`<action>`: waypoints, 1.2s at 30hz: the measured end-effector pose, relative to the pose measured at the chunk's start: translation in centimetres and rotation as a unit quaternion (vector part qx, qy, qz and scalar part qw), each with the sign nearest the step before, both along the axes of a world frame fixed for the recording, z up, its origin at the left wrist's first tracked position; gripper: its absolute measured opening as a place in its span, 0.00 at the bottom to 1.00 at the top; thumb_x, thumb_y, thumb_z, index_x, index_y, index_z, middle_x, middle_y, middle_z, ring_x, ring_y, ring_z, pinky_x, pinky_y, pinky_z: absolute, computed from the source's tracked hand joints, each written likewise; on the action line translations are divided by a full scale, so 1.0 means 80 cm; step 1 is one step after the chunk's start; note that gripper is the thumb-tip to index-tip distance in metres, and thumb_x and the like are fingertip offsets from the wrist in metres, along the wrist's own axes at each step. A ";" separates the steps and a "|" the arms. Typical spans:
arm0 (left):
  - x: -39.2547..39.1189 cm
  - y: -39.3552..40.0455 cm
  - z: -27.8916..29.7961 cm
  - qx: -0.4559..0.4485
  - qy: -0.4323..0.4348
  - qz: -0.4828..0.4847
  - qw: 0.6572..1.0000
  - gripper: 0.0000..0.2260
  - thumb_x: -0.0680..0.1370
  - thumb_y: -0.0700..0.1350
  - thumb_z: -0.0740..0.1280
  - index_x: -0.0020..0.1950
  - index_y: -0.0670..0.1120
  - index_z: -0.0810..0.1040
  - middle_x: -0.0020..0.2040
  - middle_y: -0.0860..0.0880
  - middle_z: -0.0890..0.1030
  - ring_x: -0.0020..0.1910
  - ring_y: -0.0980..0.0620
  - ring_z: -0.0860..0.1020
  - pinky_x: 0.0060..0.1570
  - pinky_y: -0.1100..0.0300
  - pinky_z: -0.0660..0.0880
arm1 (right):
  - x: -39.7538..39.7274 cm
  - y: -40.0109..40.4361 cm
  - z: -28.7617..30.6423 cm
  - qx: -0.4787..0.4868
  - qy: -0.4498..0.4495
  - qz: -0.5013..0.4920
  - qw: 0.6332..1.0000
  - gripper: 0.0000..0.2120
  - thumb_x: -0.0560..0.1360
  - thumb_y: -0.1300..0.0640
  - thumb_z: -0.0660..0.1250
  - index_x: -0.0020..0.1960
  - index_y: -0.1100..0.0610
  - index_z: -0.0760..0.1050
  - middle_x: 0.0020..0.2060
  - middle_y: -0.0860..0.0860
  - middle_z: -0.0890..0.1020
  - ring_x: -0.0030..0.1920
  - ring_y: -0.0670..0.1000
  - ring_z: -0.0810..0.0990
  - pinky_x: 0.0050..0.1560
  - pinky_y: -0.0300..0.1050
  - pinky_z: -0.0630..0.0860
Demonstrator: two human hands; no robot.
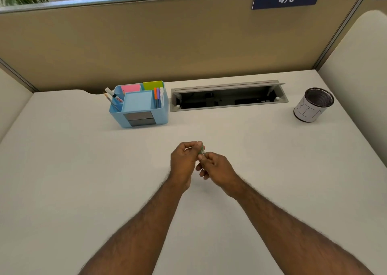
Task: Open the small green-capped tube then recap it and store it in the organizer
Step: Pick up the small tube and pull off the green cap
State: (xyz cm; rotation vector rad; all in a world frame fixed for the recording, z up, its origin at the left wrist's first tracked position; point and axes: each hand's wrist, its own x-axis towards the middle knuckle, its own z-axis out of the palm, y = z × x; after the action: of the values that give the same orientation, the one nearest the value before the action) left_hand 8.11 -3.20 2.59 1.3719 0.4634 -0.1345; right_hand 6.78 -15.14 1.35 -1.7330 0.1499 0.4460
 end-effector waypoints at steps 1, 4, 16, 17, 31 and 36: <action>0.003 0.001 0.003 -0.003 0.000 0.005 1.000 0.08 0.73 0.46 0.73 0.48 0.43 0.80 0.47 0.42 0.86 0.41 0.46 0.83 0.38 0.51 0.78 | 0.002 0.002 0.002 0.001 -0.003 -0.008 1.000 0.15 0.79 0.46 0.62 0.49 0.57 0.80 0.38 0.50 0.85 0.33 0.45 0.80 0.36 0.39 0.77; 0.010 0.000 0.009 0.006 0.016 0.022 1.000 0.08 0.72 0.46 0.74 0.45 0.43 0.80 0.46 0.41 0.86 0.40 0.46 0.83 0.39 0.53 0.80 | 0.004 0.007 0.003 0.002 -0.011 -0.027 1.000 0.14 0.80 0.48 0.61 0.49 0.56 0.81 0.38 0.51 0.85 0.33 0.45 0.80 0.37 0.39 0.77; 0.009 -0.009 0.006 0.056 -0.033 0.025 0.998 0.07 0.72 0.45 0.74 0.47 0.46 0.81 0.39 0.52 0.86 0.34 0.58 0.83 0.30 0.65 0.77 | 0.004 0.008 -0.001 -0.008 -0.033 -0.056 0.998 0.13 0.79 0.48 0.61 0.50 0.55 0.80 0.38 0.48 0.84 0.34 0.45 0.80 0.41 0.42 0.81; 0.011 -0.009 0.006 0.045 -0.029 0.031 0.998 0.07 0.72 0.45 0.74 0.47 0.46 0.81 0.41 0.51 0.86 0.36 0.58 0.83 0.31 0.65 0.77 | 0.005 0.007 -0.002 -0.015 -0.039 -0.056 0.998 0.12 0.79 0.48 0.62 0.50 0.54 0.80 0.38 0.48 0.84 0.33 0.44 0.80 0.40 0.41 0.80; 0.050 0.005 -0.007 -0.142 0.116 0.101 0.978 0.08 0.75 0.50 0.69 0.48 0.46 0.78 0.46 0.47 0.85 0.52 0.49 0.82 0.58 0.53 0.75 | 0.003 -0.003 -0.017 0.007 -0.074 -0.064 0.995 0.16 0.80 0.53 0.62 0.67 0.51 0.73 0.51 0.51 0.83 0.52 0.53 0.82 0.59 0.51 0.78; 0.054 0.015 -0.034 -0.117 0.181 0.052 0.975 0.12 0.76 0.52 0.68 0.52 0.44 0.78 0.50 0.47 0.84 0.50 0.51 0.81 0.54 0.55 0.73 | 0.020 -0.025 -0.014 0.002 -0.098 -0.120 0.988 0.19 0.79 0.54 0.63 0.69 0.52 0.70 0.53 0.49 0.82 0.55 0.51 0.81 0.61 0.48 0.77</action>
State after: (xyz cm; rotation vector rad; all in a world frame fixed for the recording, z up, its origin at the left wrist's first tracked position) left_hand 12.41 -1.99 -0.12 1.0902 0.7974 -0.3452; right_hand 8.39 -17.13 0.21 -1.7191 0.2131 0.0976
